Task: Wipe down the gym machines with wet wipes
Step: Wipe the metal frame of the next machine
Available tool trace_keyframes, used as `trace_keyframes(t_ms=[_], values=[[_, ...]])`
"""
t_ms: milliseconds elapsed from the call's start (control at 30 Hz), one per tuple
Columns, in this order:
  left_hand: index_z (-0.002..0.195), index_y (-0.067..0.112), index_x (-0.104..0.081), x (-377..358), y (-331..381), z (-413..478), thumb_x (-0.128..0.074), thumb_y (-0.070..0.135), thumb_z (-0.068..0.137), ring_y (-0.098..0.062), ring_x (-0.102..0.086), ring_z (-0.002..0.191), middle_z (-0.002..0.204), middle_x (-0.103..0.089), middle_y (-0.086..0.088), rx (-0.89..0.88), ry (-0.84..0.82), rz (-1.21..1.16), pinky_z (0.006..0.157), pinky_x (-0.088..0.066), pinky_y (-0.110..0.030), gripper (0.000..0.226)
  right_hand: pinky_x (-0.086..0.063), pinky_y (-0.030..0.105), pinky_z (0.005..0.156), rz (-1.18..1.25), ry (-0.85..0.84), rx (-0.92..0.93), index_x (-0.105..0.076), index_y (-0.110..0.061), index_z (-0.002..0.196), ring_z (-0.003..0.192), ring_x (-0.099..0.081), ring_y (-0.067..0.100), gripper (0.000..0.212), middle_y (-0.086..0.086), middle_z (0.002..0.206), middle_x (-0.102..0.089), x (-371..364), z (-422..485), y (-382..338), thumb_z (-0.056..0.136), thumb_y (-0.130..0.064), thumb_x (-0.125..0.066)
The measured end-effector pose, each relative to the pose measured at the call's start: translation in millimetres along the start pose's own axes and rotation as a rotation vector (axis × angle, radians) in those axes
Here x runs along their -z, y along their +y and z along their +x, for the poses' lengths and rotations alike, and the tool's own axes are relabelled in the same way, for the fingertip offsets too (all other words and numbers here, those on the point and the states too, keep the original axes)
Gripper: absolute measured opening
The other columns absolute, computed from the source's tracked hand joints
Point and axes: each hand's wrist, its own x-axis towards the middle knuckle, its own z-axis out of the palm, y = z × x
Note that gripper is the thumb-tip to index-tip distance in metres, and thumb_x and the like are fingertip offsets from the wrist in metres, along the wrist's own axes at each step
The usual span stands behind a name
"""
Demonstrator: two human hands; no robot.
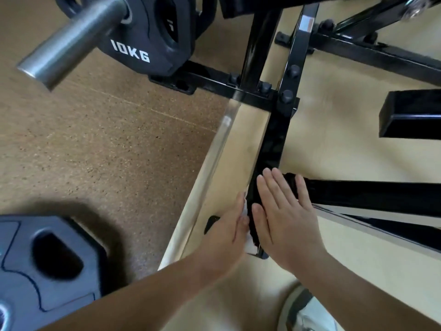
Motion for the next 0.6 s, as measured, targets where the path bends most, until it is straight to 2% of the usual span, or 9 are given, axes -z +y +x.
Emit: trace_keyframes(t_ms=[100, 167, 233, 300, 333, 433, 467, 533, 600], values=[[0.152, 0.04, -0.042, 16, -27, -52, -0.029, 0.044, 0.11, 0.005, -0.054, 0.126, 0.138, -0.063, 0.015, 0.069, -0.019, 0.102, 0.112, -0.039, -0.02, 0.045, -0.012, 0.059, 0.127, -0.05, -0.023, 0.055, -0.024, -0.003, 0.16, 0.16, -0.006, 0.028, 0.066, 0.016, 0.17, -0.017, -11, -14, -7, 0.11, -0.045, -0.014], [0.144, 0.04, -0.051, 30, -41, -60, -0.026, 0.053, 0.105, 0.005, -0.062, 0.111, 0.121, -0.071, 0.011, 0.154, 0.064, 0.105, 0.103, -0.049, -0.023, 0.048, -0.008, 0.059, 0.127, -0.07, -0.04, 0.046, -0.017, -0.003, 0.162, 0.16, 0.0, 0.028, 0.069, 0.016, 0.171, -0.01, -14, -13, -7, 0.109, -0.046, -0.01], [0.148, 0.039, -0.048, 40, -48, -47, -0.027, 0.053, 0.105, 0.005, -0.063, 0.112, 0.124, -0.069, 0.013, 0.151, 0.198, 0.181, 0.102, -0.051, -0.024, 0.049, -0.007, 0.058, 0.127, -0.076, -0.044, 0.042, -0.014, -0.002, 0.162, 0.16, 0.002, 0.027, 0.07, 0.015, 0.172, -0.007, -15, -13, -8, 0.109, -0.046, -0.007], [0.155, 0.043, -0.034, 39, -52, -24, -0.03, 0.041, 0.11, 0.005, -0.05, 0.131, 0.145, -0.054, 0.02, 0.016, 0.213, 0.339, 0.113, -0.04, -0.023, 0.045, -0.006, 0.058, 0.127, -0.075, -0.029, 0.039, -0.014, -0.002, 0.162, 0.16, 0.001, 0.028, 0.069, 0.016, 0.172, -0.008, -17, -13, -8, 0.109, -0.045, -0.008], [0.157, 0.043, -0.029, 34, -58, -11, -0.031, 0.035, 0.111, 0.006, -0.039, 0.141, 0.155, -0.043, 0.02, -0.053, 0.166, 0.426, 0.118, -0.032, -0.021, 0.047, -0.006, 0.058, 0.127, -0.076, -0.018, 0.042, -0.015, -0.001, 0.162, 0.16, 0.0, 0.028, 0.069, 0.016, 0.172, -0.008, -18, -13, -8, 0.109, -0.045, -0.009], [0.164, 0.031, -0.014, 13, -89, 13, -0.023, 0.035, 0.109, 0.003, 0.006, 0.155, 0.171, -0.004, 0.014, -0.095, -0.013, 0.799, 0.128, -0.009, -0.03, 0.056, -0.008, 0.059, 0.127, -0.08, 0.004, 0.048, -0.016, 0.0, 0.162, 0.16, -0.002, 0.029, 0.069, 0.017, 0.171, -0.009, -19, -13, -7, 0.109, -0.044, -0.011], [0.165, 0.027, -0.011, 8, -99, 15, -0.015, 0.038, 0.107, 0.002, 0.016, 0.153, 0.171, 0.001, 0.012, -0.081, -0.029, 0.878, 0.129, -0.001, -0.031, 0.059, -0.008, 0.059, 0.127, -0.077, 0.005, 0.051, -0.016, 0.0, 0.162, 0.16, -0.002, 0.03, 0.069, 0.017, 0.171, -0.009, -19, -13, -7, 0.109, -0.044, -0.011], [0.165, 0.023, -0.011, 5, -109, 13, -0.006, 0.042, 0.105, 0.0, 0.022, 0.152, 0.172, 0.001, 0.009, -0.084, -0.025, 0.915, 0.128, 0.008, -0.031, 0.063, -0.009, 0.059, 0.127, -0.07, 0.007, 0.05, -0.015, -0.001, 0.162, 0.16, -0.002, 0.029, 0.069, 0.017, 0.171, -0.009, -20, -13, -8, 0.109, -0.044, -0.01], [0.164, 0.02, -0.016, 9, -109, 10, -0.008, 0.041, 0.106, -0.006, 0.016, 0.156, 0.172, -0.005, 0.006, -0.156, -0.031, 0.944, 0.129, 0.002, -0.036, 0.062, -0.008, 0.058, 0.127, -0.064, 0.01, 0.043, -0.014, -0.001, 0.162, 0.16, -0.001, 0.028, 0.069, 0.016, 0.172, -0.008, -20, -13, -6, 0.109, -0.045, -0.009]])
